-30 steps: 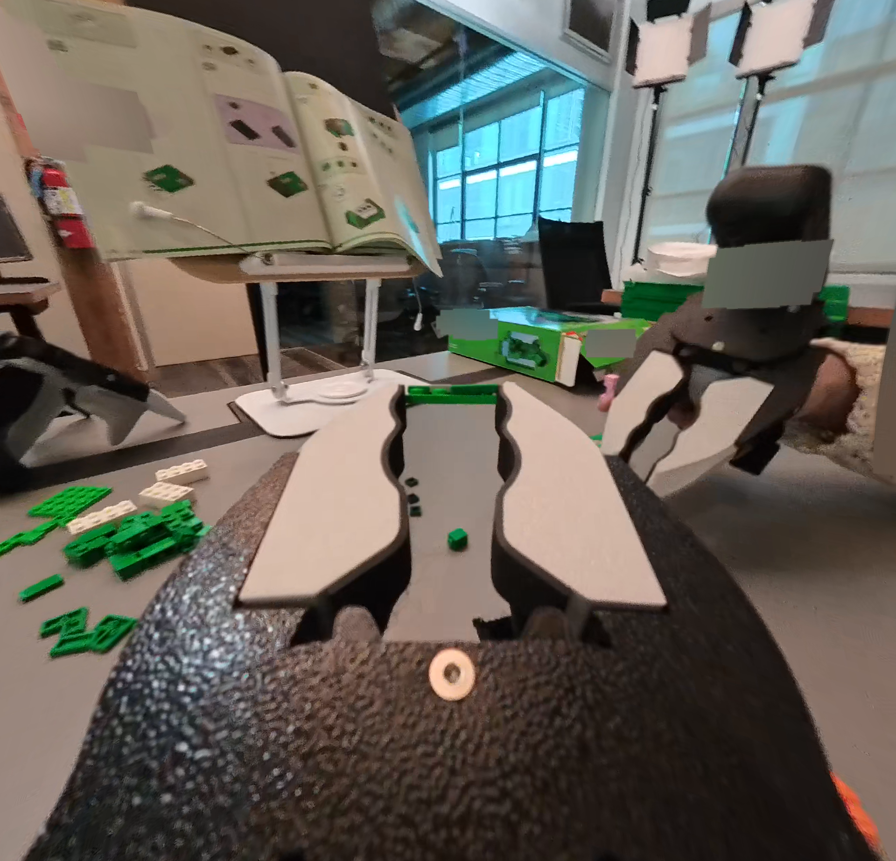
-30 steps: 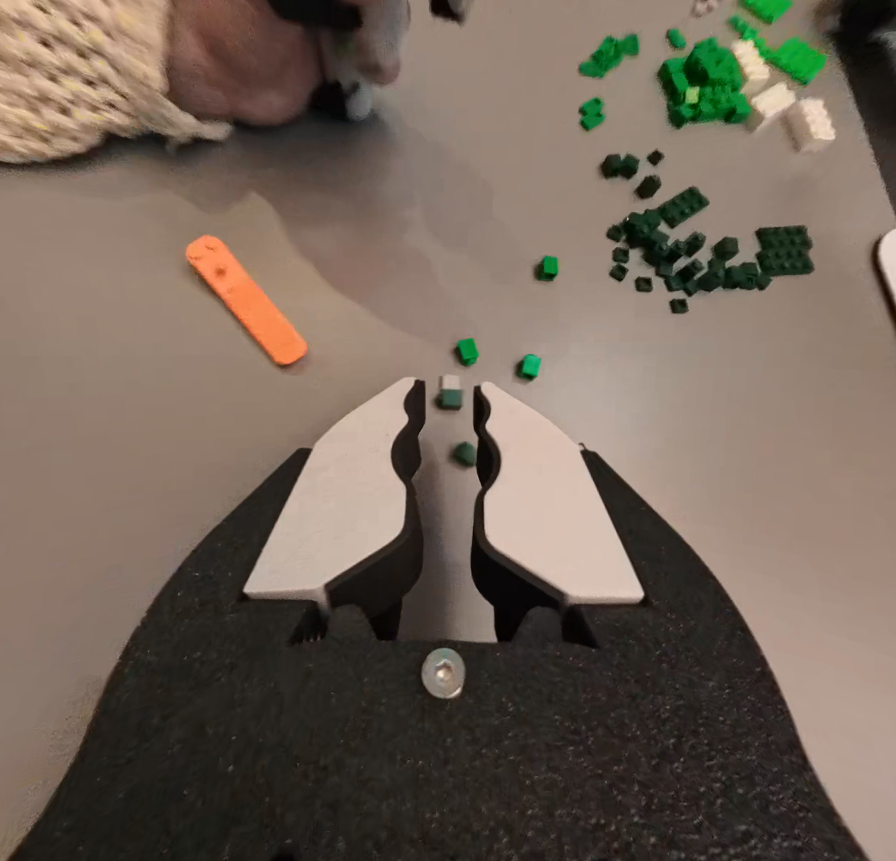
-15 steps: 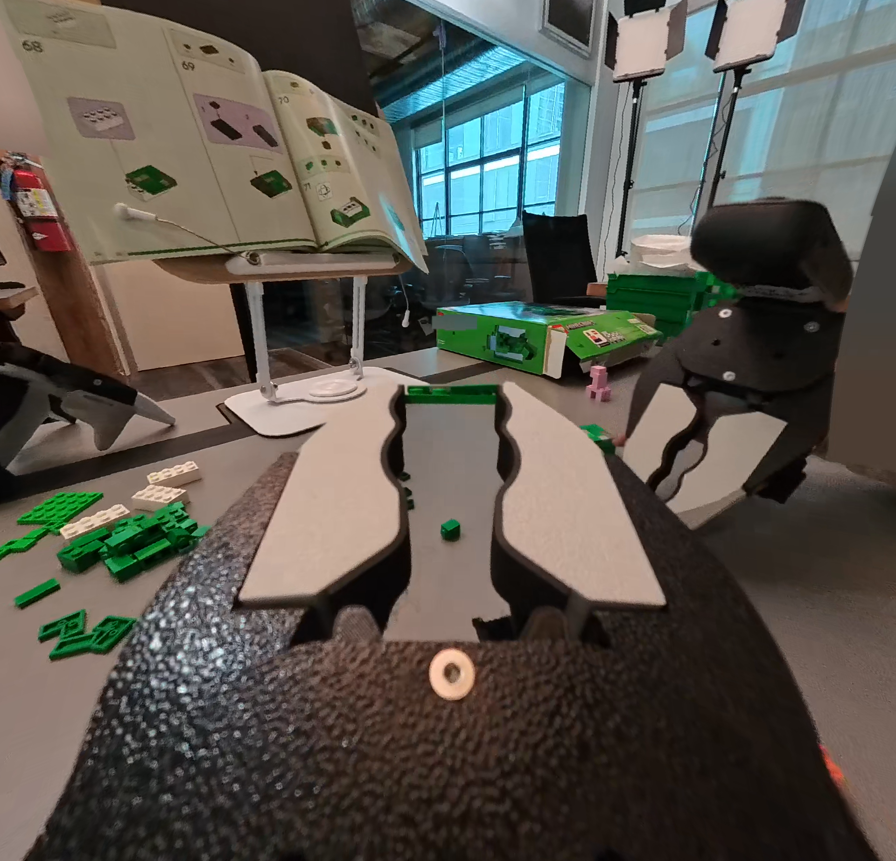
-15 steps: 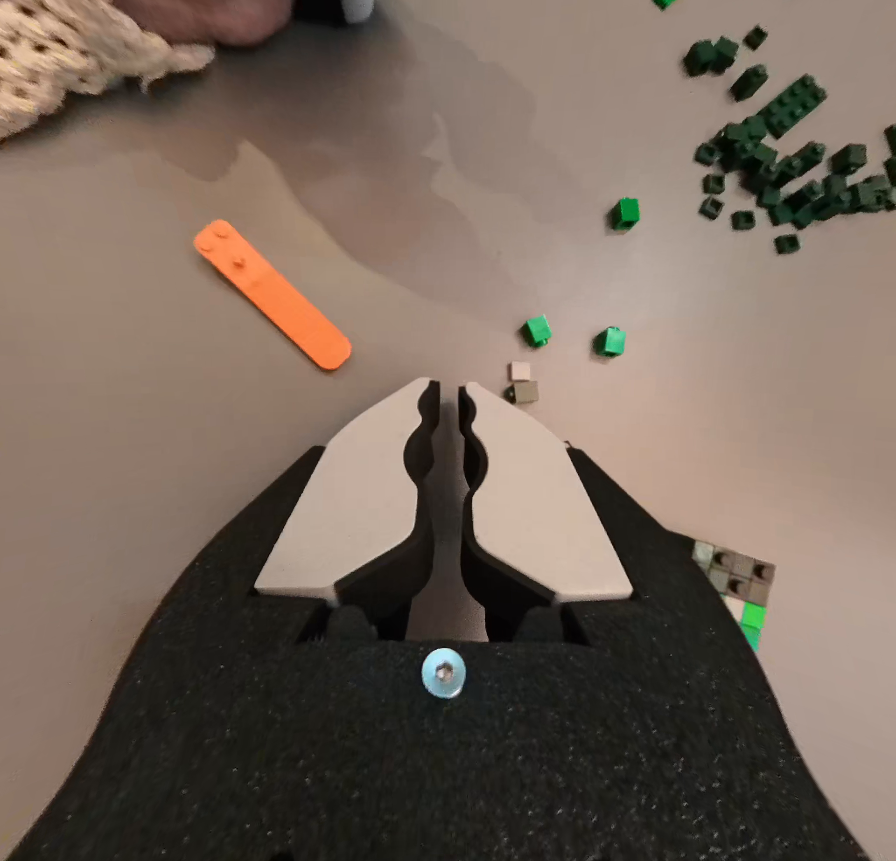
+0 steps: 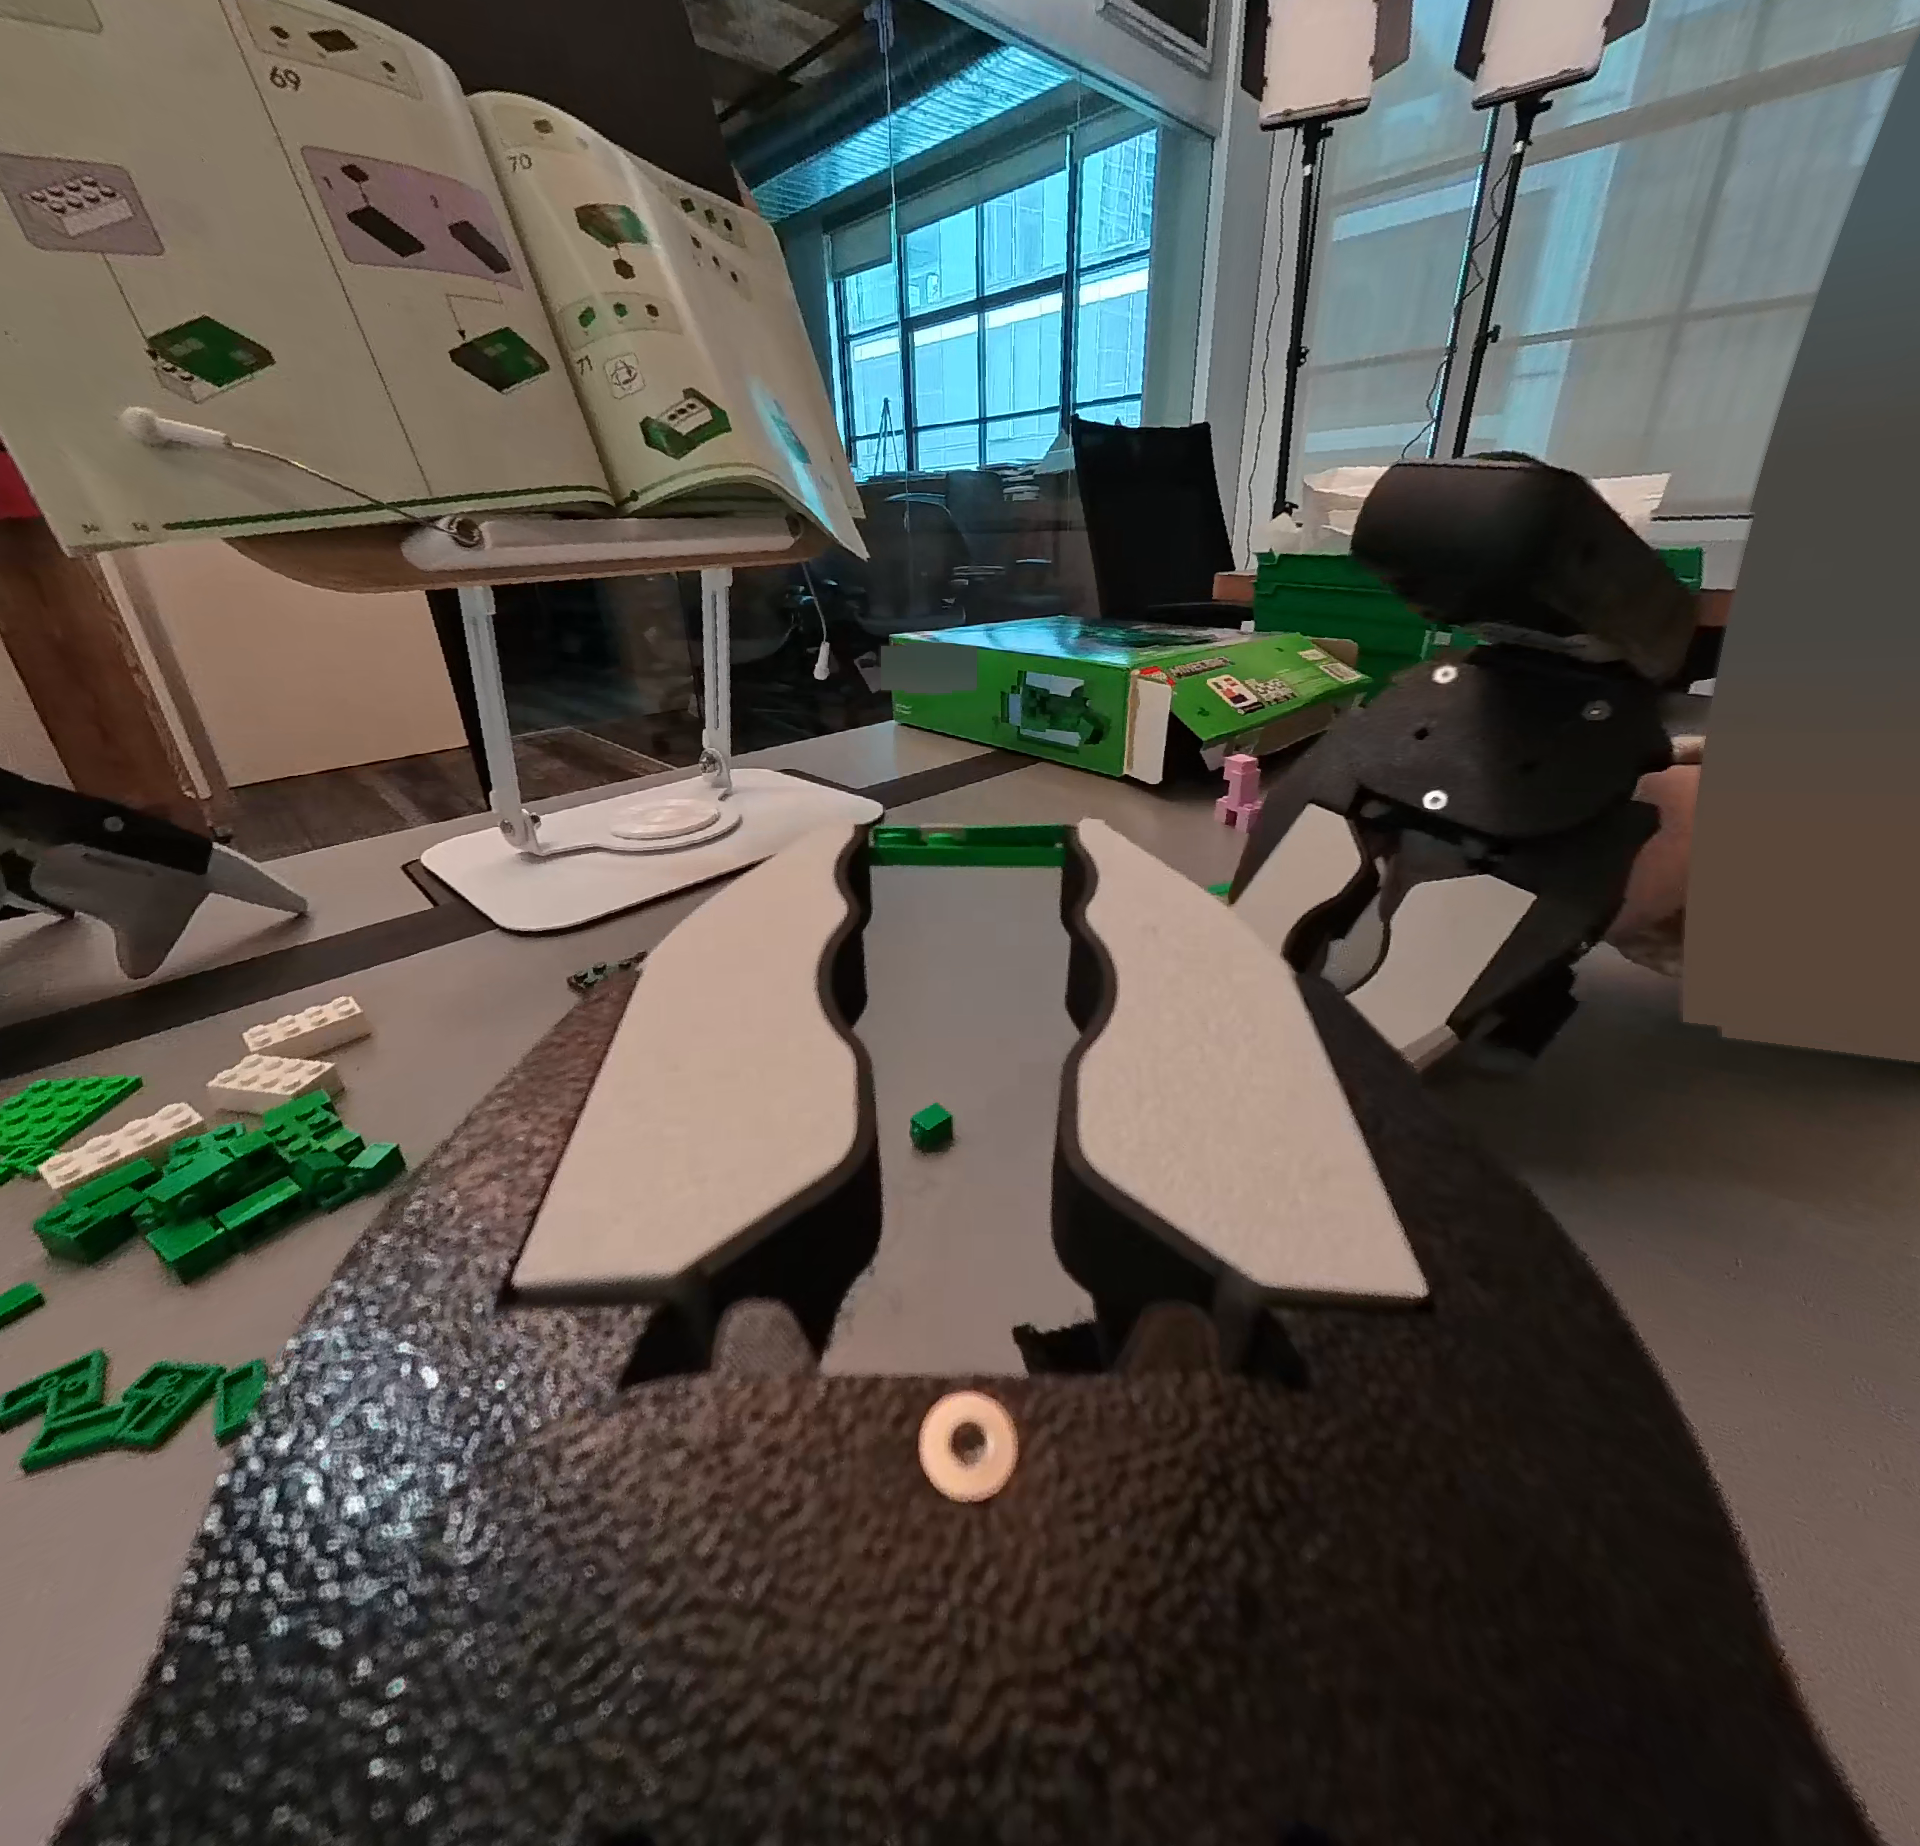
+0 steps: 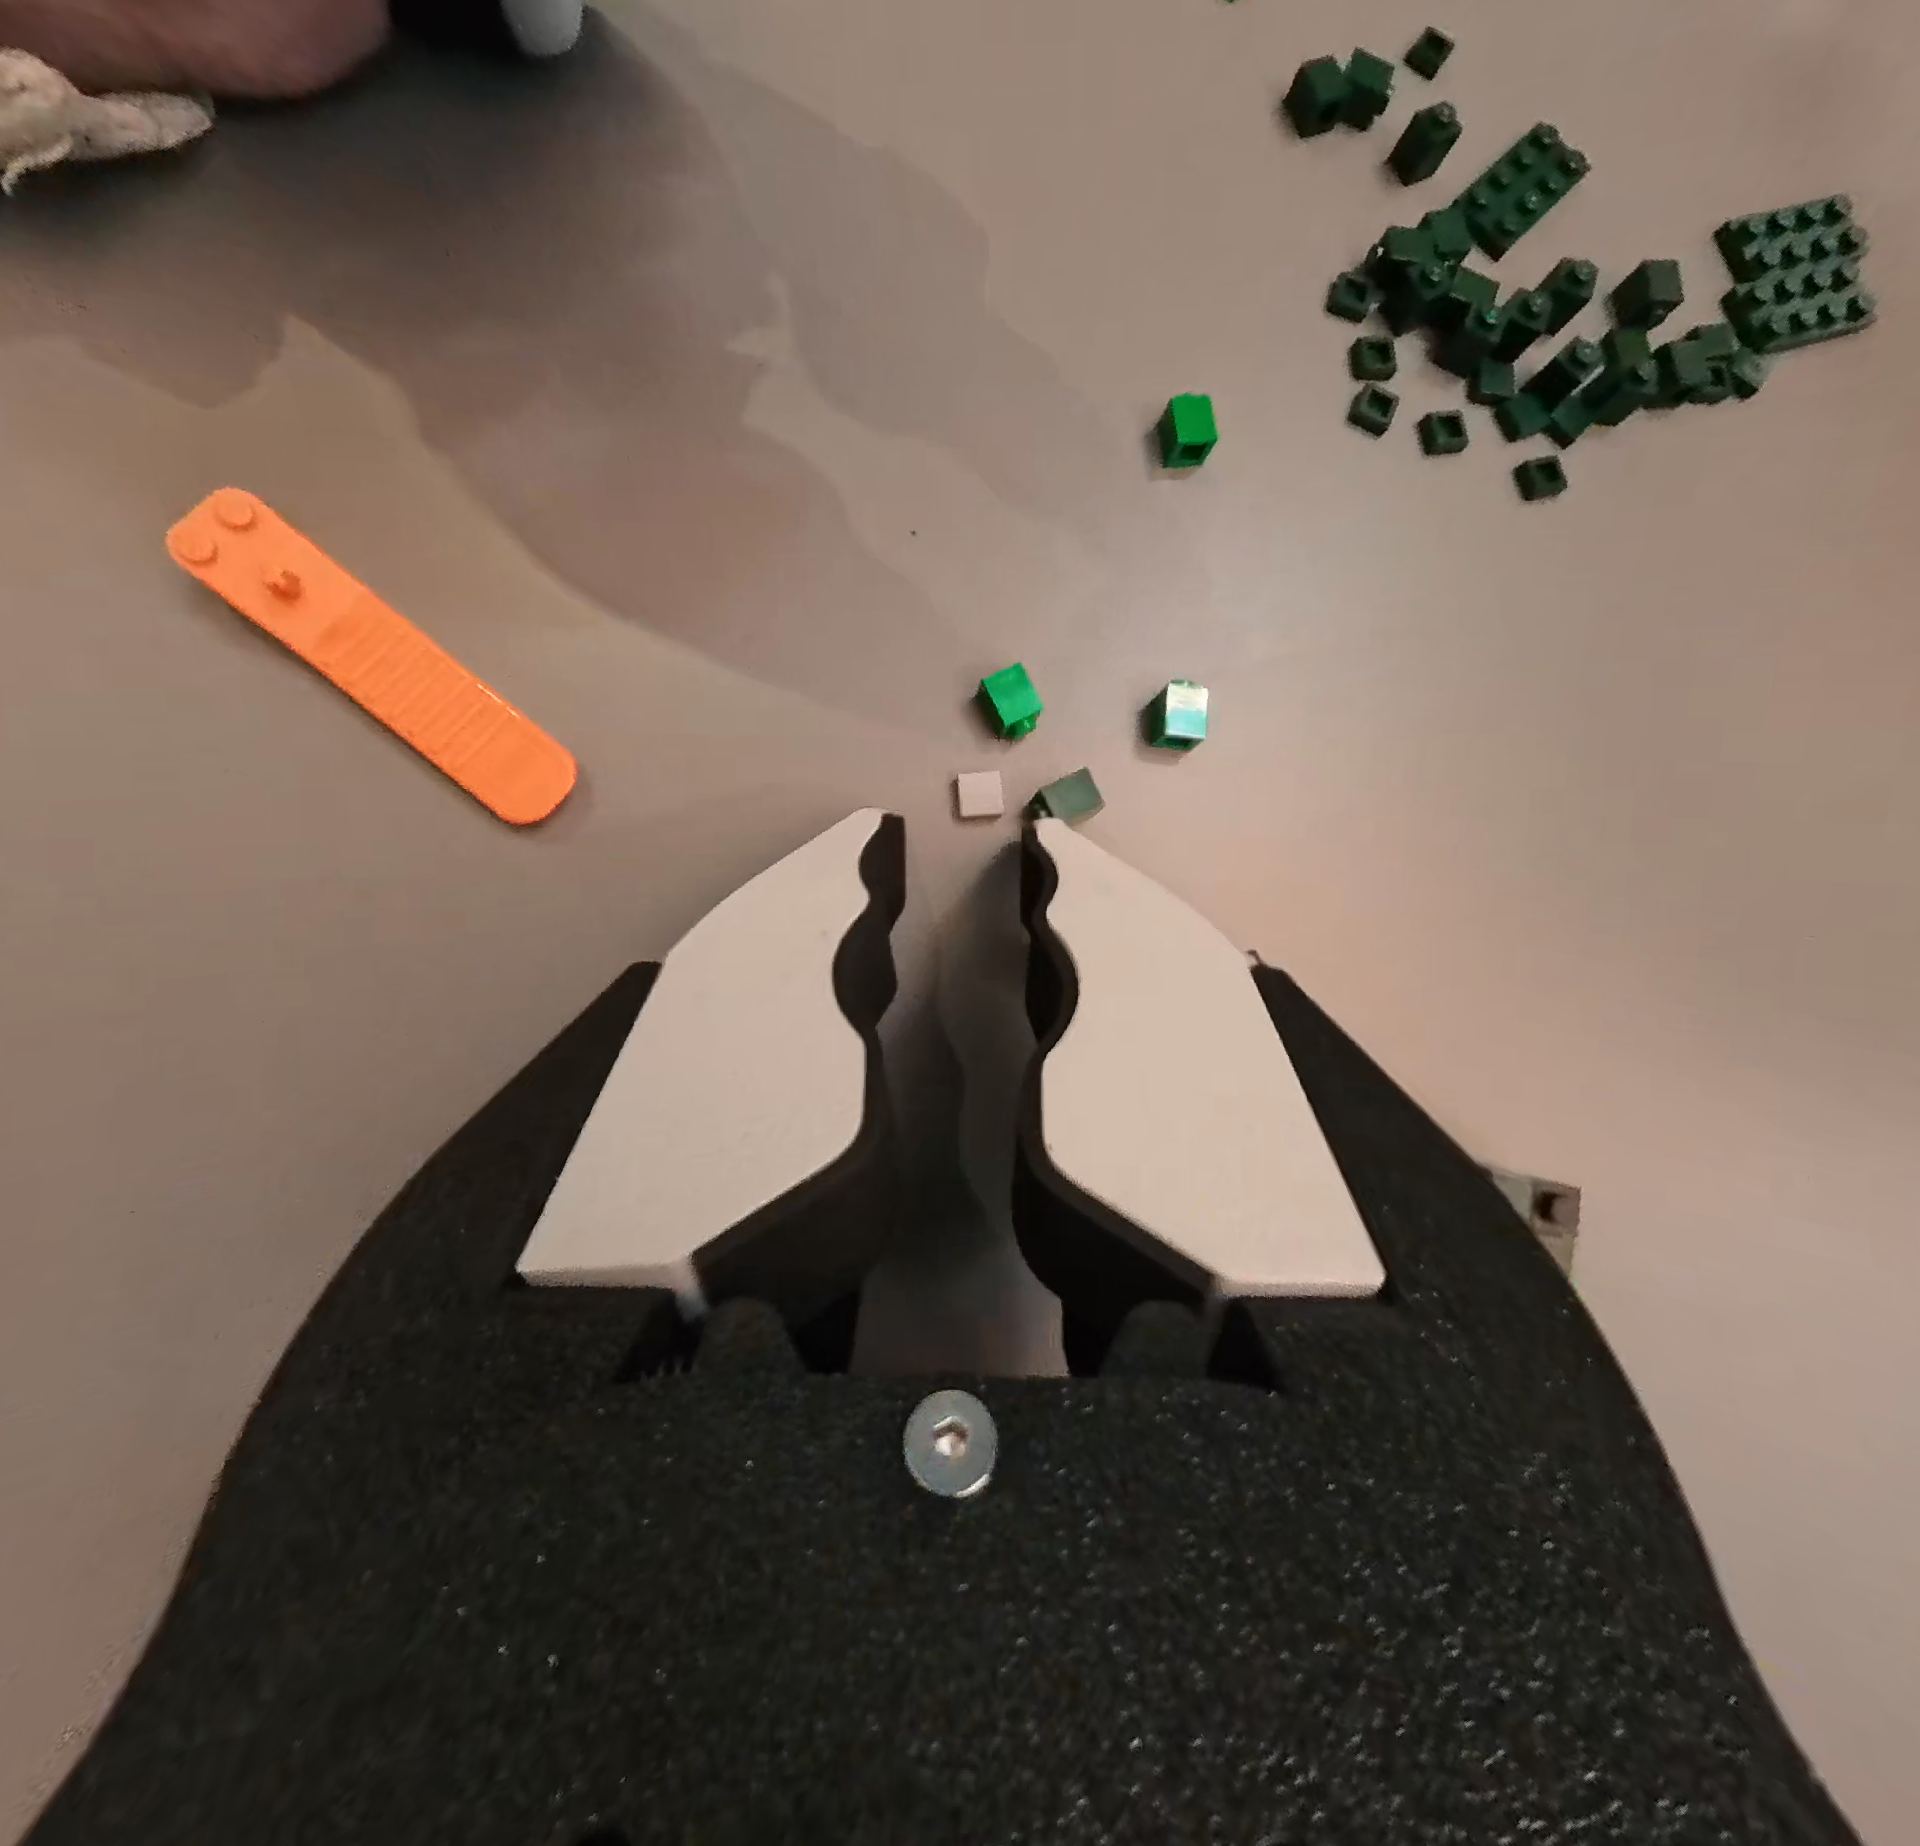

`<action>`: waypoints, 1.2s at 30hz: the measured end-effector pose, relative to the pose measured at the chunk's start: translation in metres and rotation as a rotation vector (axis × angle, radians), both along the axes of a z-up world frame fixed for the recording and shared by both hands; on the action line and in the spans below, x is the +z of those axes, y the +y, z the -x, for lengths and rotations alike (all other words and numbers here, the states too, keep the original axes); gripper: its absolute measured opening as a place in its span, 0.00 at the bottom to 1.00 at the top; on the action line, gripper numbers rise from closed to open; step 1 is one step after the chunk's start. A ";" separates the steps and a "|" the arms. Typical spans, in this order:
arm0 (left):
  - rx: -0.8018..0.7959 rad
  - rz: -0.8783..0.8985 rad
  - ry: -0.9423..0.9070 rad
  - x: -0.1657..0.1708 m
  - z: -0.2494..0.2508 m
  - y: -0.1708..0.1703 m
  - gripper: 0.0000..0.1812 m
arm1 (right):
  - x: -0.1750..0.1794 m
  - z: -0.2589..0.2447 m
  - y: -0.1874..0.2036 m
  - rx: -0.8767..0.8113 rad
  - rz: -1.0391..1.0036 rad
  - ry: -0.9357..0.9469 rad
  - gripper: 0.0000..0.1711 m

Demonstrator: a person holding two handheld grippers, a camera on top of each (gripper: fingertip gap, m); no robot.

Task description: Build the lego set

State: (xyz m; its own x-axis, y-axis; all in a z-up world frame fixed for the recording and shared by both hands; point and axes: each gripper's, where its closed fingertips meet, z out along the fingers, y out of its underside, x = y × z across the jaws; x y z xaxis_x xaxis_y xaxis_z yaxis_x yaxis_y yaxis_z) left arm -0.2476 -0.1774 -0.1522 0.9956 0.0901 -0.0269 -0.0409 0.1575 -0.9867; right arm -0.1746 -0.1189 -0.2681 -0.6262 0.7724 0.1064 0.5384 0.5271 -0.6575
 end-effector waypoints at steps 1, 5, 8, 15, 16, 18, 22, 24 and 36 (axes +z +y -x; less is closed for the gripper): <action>-0.004 0.000 -0.001 0.000 -0.001 0.000 0.19 | 0.000 0.001 0.001 0.005 -0.010 0.002 0.12; -0.014 0.003 -0.001 0.000 -0.002 0.001 0.19 | 0.000 0.005 0.000 0.025 0.001 -0.014 0.11; -0.022 0.004 -0.003 0.000 -0.002 0.002 0.19 | -0.001 0.004 -0.003 0.038 0.017 -0.025 0.07; -0.034 0.003 -0.005 0.000 -0.004 0.002 0.19 | -0.001 0.006 -0.003 0.048 0.025 -0.001 0.06; -0.035 0.003 -0.004 0.000 -0.004 0.002 0.19 | -0.001 0.007 -0.002 0.044 0.026 0.004 0.04; -0.038 0.003 -0.004 0.000 -0.004 0.002 0.19 | 0.000 0.007 -0.002 0.048 0.035 0.007 0.04; -0.042 0.000 -0.002 0.000 -0.005 0.001 0.19 | 0.001 0.008 0.002 0.036 0.037 0.042 0.04; -0.043 -0.005 -0.001 0.001 -0.005 0.001 0.19 | 0.006 0.006 0.008 0.026 0.026 0.088 0.04; -0.075 -0.059 -0.043 0.006 -0.004 -0.004 0.19 | 0.070 -0.035 0.098 -0.337 0.009 0.666 0.04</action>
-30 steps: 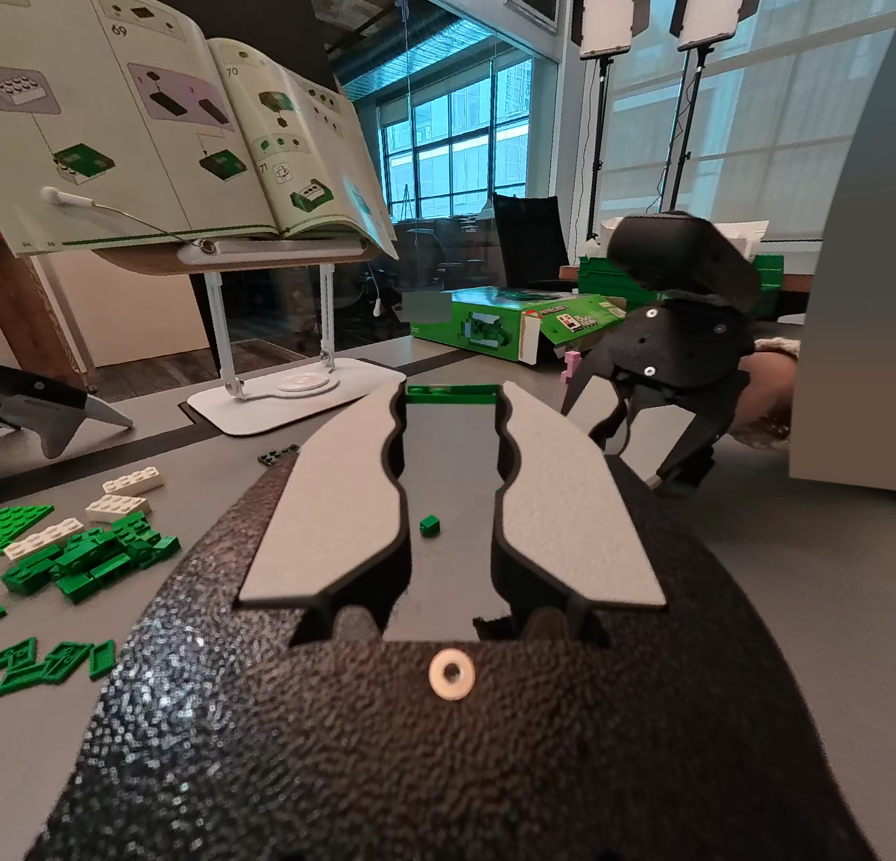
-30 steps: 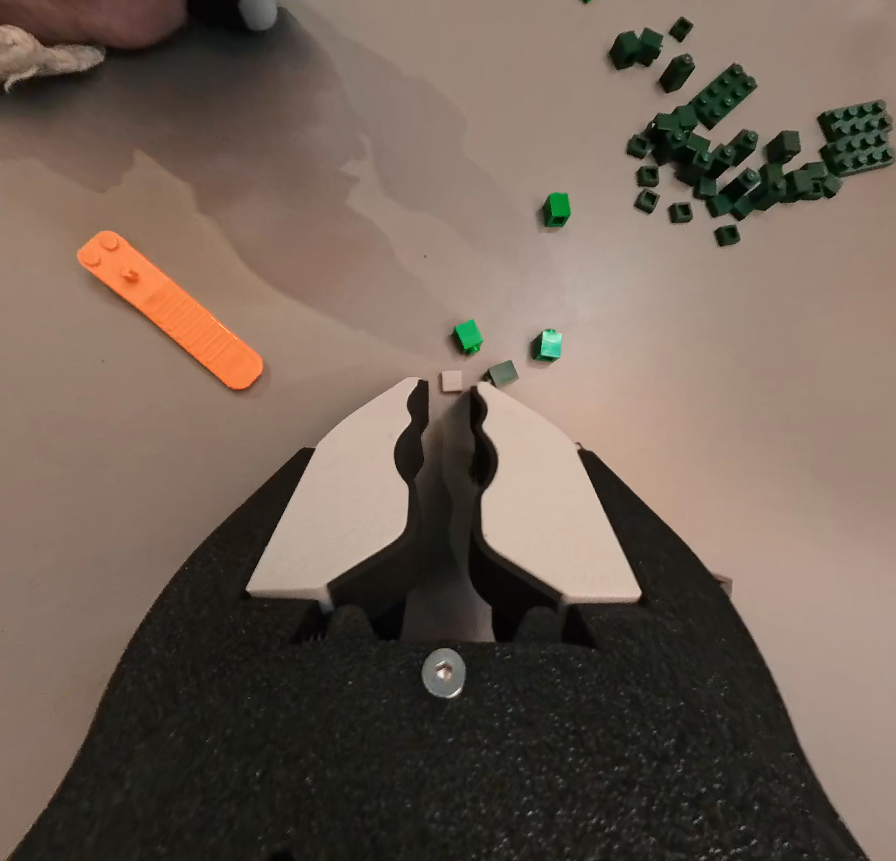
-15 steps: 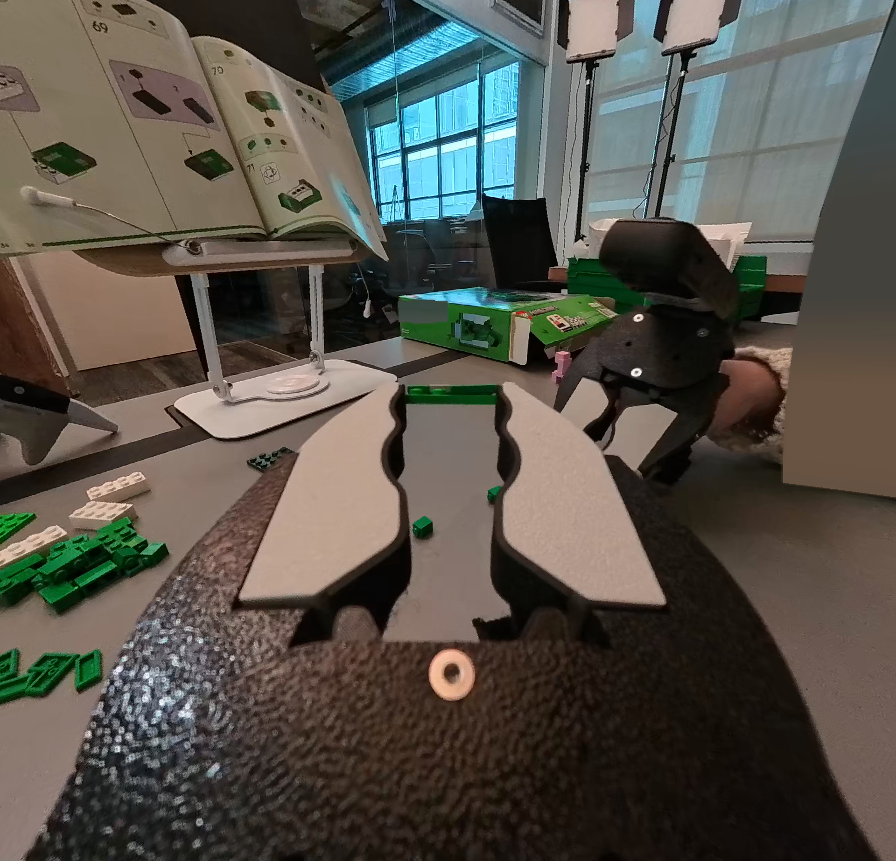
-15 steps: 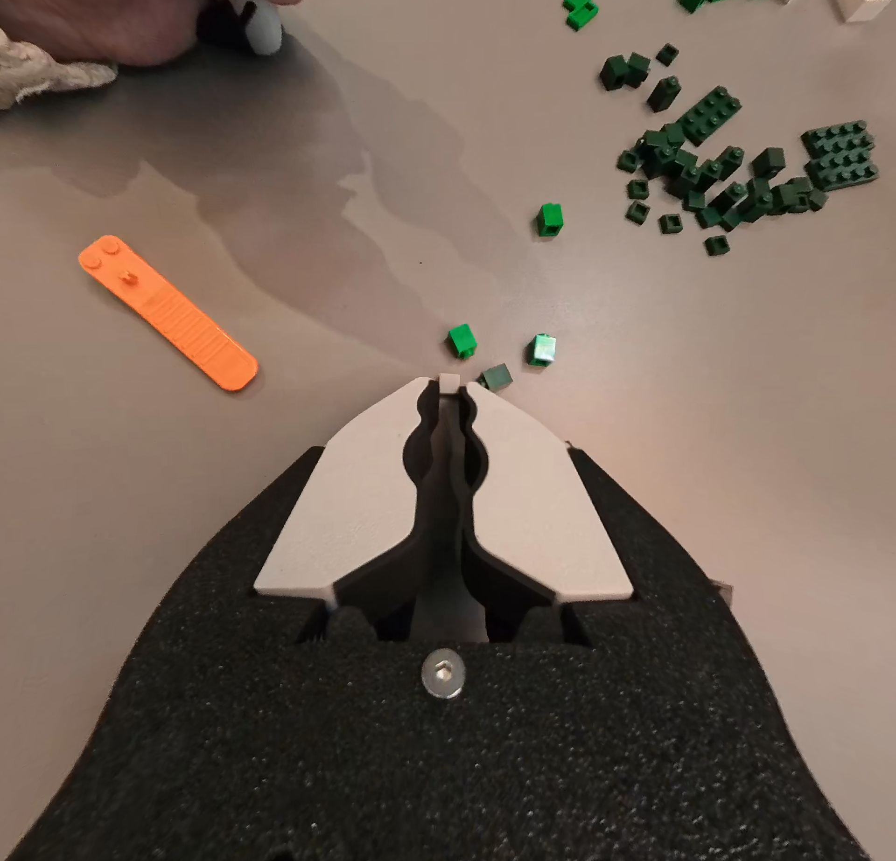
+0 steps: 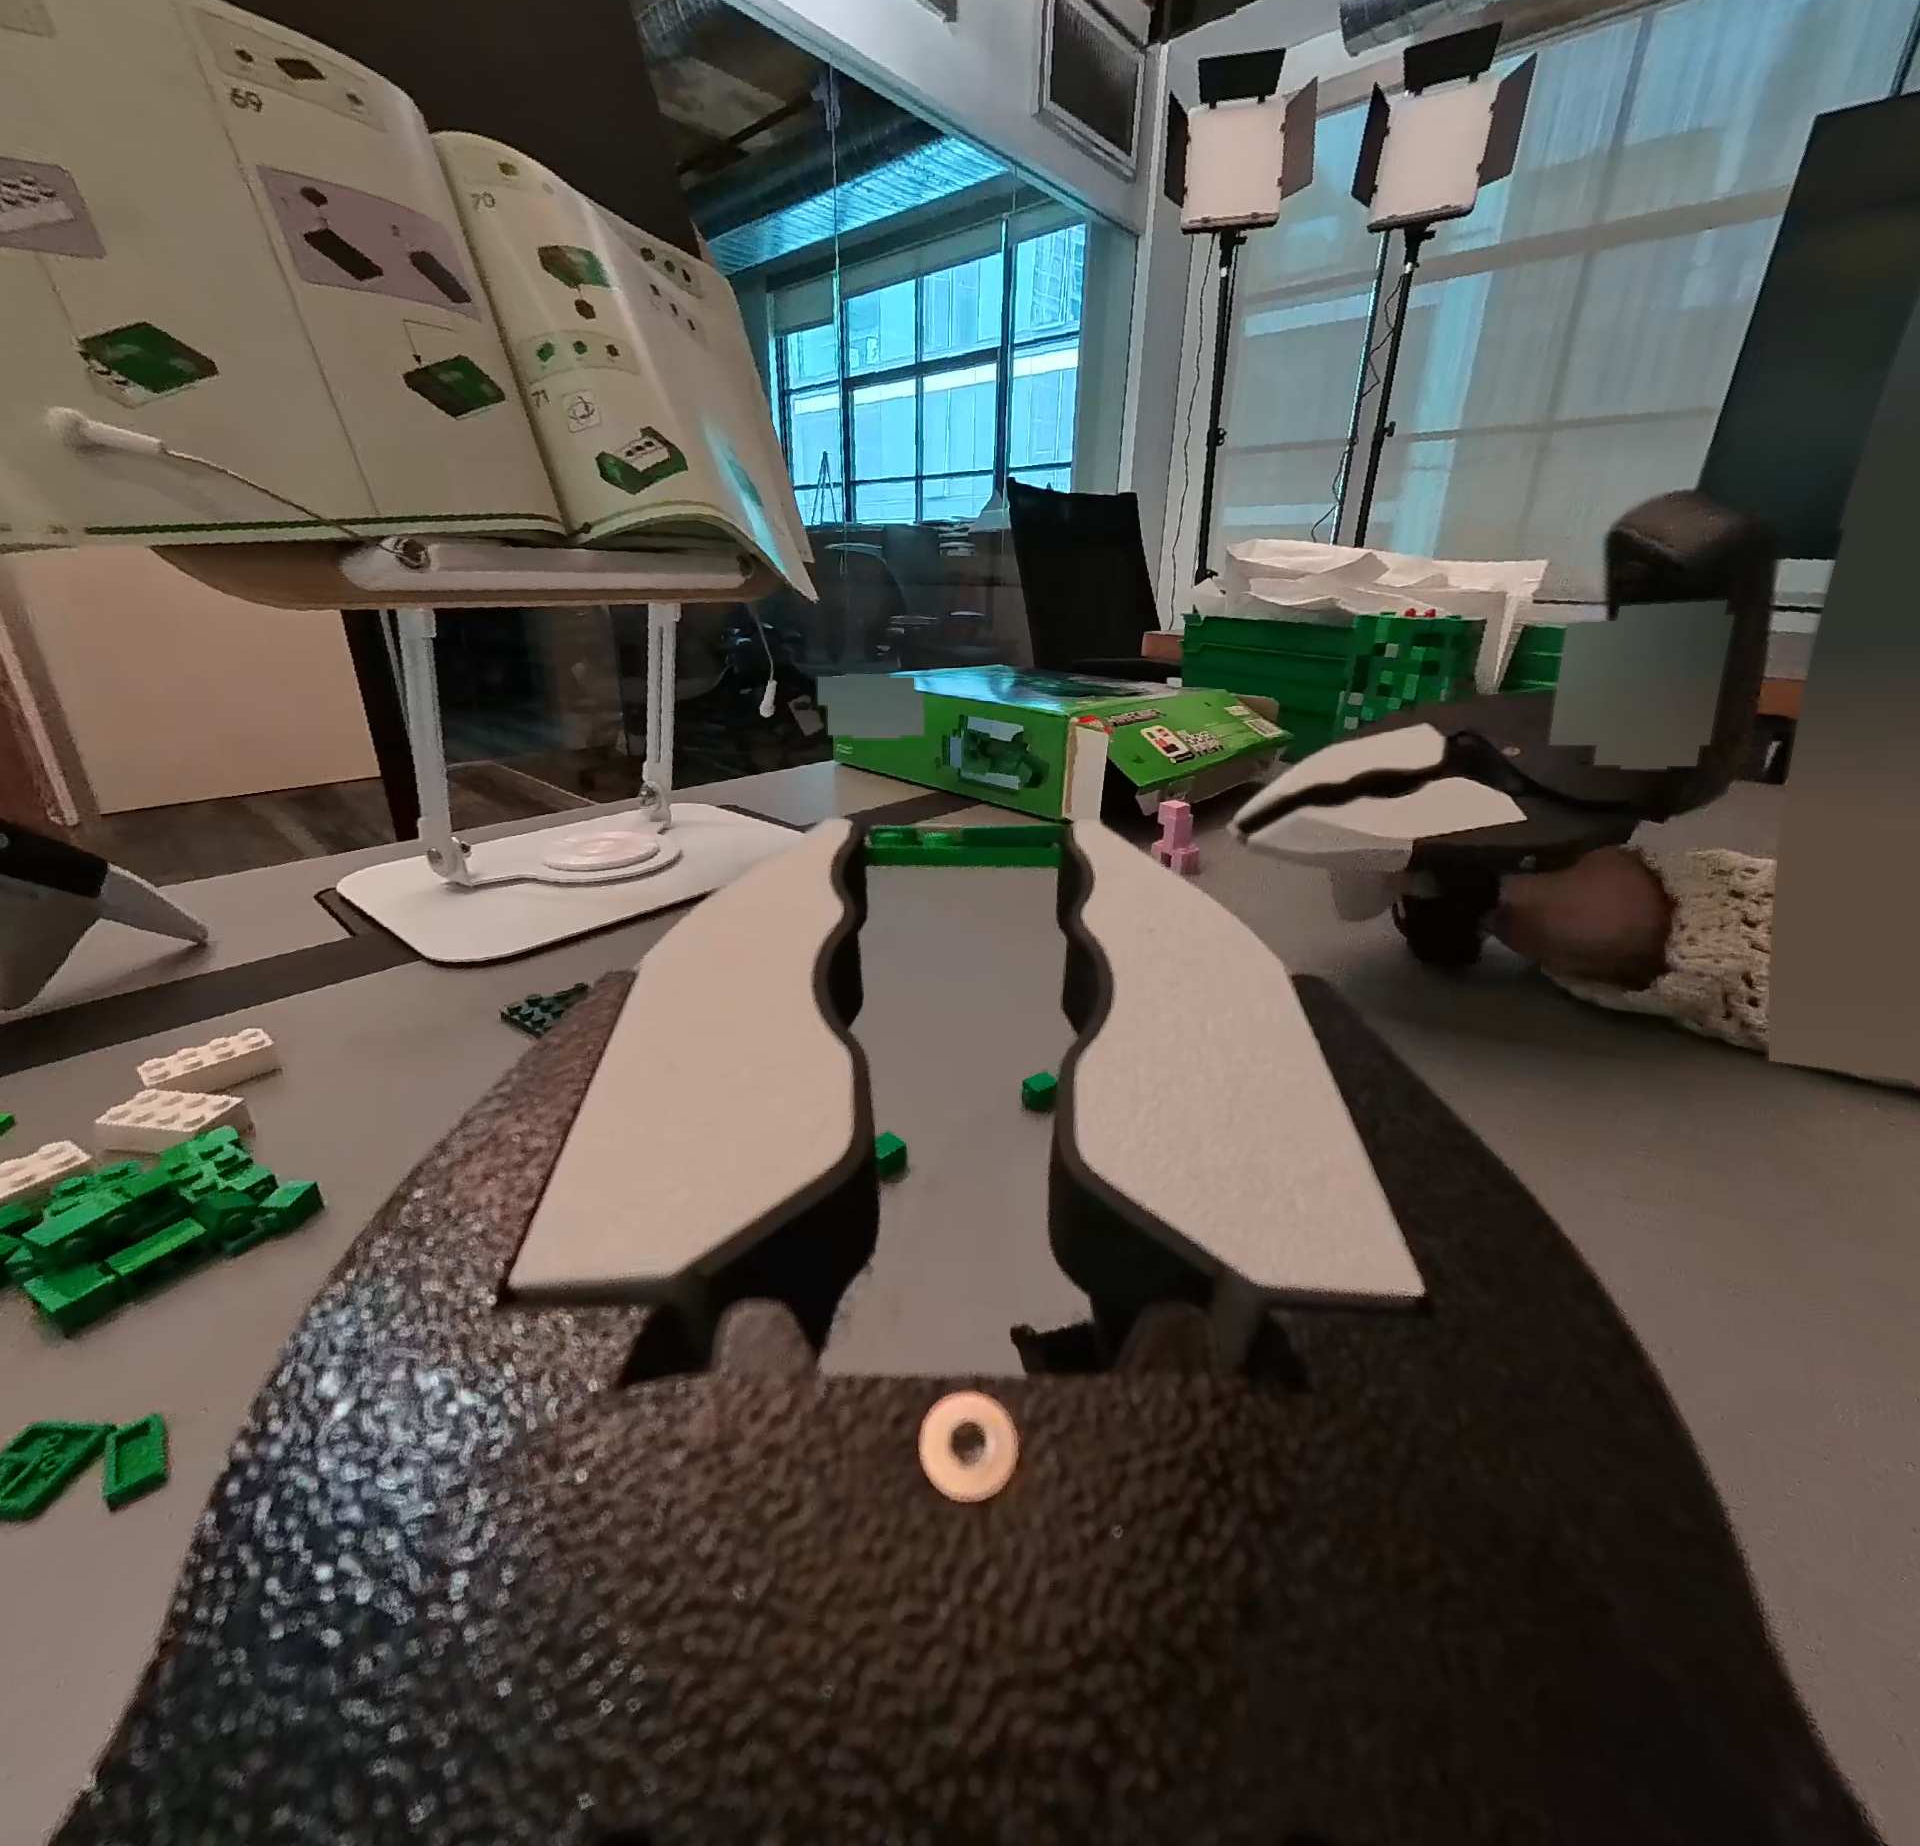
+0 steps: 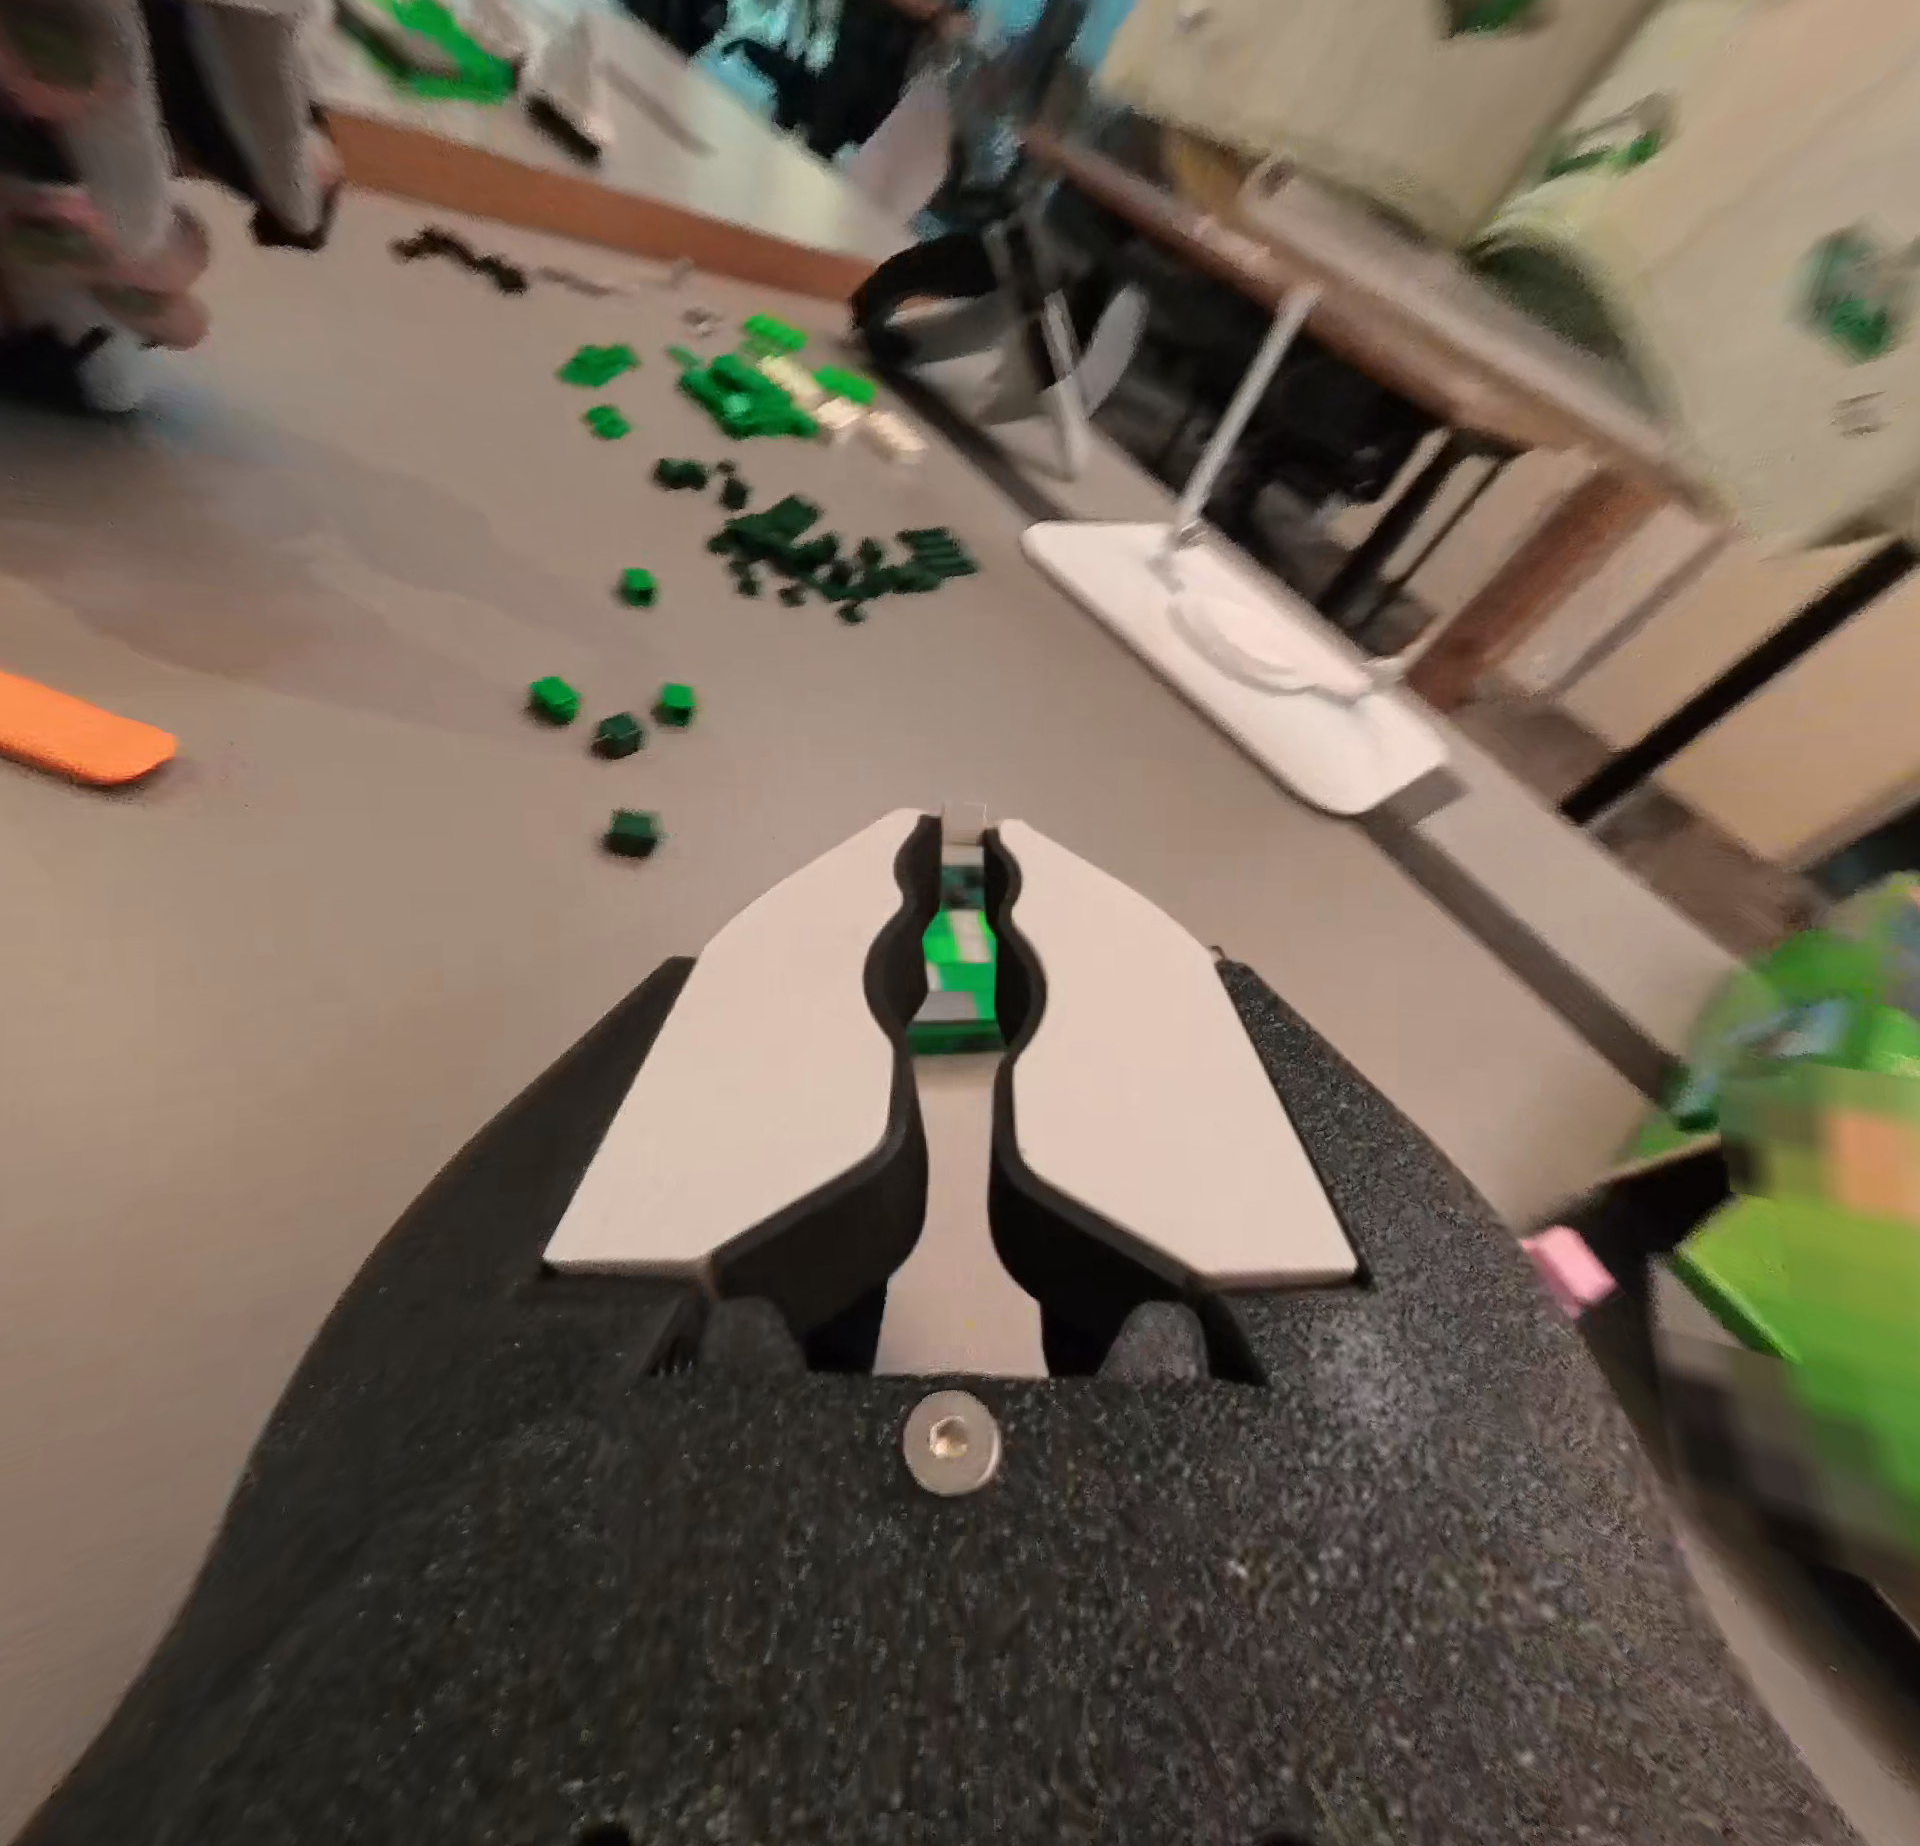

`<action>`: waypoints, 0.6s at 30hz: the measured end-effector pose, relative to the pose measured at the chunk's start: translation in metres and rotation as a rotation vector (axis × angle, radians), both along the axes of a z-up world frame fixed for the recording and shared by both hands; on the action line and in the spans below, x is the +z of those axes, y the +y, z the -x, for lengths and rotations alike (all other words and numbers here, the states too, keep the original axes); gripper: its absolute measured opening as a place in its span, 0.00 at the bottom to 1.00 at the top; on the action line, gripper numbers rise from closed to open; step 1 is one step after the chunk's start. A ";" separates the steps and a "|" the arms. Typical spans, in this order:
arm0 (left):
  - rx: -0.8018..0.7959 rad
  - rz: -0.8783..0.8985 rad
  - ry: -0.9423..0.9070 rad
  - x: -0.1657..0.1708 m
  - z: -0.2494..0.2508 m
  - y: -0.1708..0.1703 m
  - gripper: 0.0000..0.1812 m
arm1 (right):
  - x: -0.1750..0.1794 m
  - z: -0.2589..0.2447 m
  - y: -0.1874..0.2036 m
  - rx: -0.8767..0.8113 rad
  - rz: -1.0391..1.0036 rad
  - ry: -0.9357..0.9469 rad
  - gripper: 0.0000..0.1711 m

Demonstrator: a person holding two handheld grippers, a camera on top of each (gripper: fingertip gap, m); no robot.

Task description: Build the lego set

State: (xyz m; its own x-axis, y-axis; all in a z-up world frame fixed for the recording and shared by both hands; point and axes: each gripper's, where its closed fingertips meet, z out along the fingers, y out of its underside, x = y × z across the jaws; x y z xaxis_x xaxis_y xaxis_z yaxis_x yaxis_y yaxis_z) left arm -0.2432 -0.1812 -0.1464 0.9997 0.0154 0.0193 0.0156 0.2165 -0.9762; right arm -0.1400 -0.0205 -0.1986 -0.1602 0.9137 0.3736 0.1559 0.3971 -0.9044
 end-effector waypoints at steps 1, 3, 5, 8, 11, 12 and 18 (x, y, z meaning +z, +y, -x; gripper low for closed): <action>0.001 -0.004 -0.005 0.000 0.001 -0.001 0.19 | 0.007 0.000 0.006 -0.029 -0.011 0.048 0.04; 0.002 -0.008 -0.012 0.001 0.001 -0.001 0.19 | 0.012 0.001 0.017 -0.076 -0.024 0.096 0.04; 0.002 -0.005 -0.013 0.000 0.002 -0.001 0.19 | 0.015 0.002 0.024 -0.104 -0.026 0.114 0.04; 0.005 0.009 -0.005 -0.001 0.001 0.002 0.19 | 0.017 0.000 0.028 -0.113 0.002 0.129 0.04; -0.005 0.020 0.003 -0.002 -0.002 0.005 0.19 | 0.019 0.000 0.031 -0.111 0.039 0.143 0.04; -0.009 0.024 0.008 -0.002 -0.003 0.006 0.19 | 0.019 -0.001 0.032 -0.110 0.049 0.148 0.04; -0.026 0.023 0.013 -0.002 -0.009 0.009 0.19 | 0.021 0.000 0.035 -0.094 0.109 0.159 0.04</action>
State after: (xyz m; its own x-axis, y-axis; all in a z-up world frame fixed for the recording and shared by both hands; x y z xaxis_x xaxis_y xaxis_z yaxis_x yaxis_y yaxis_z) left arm -0.2337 -0.1727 -0.1487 0.9999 -0.0100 0.0061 0.0079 0.1939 -0.9810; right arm -0.1400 0.0145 -0.1777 -0.0188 0.9581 0.2859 0.0393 0.2865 -0.9573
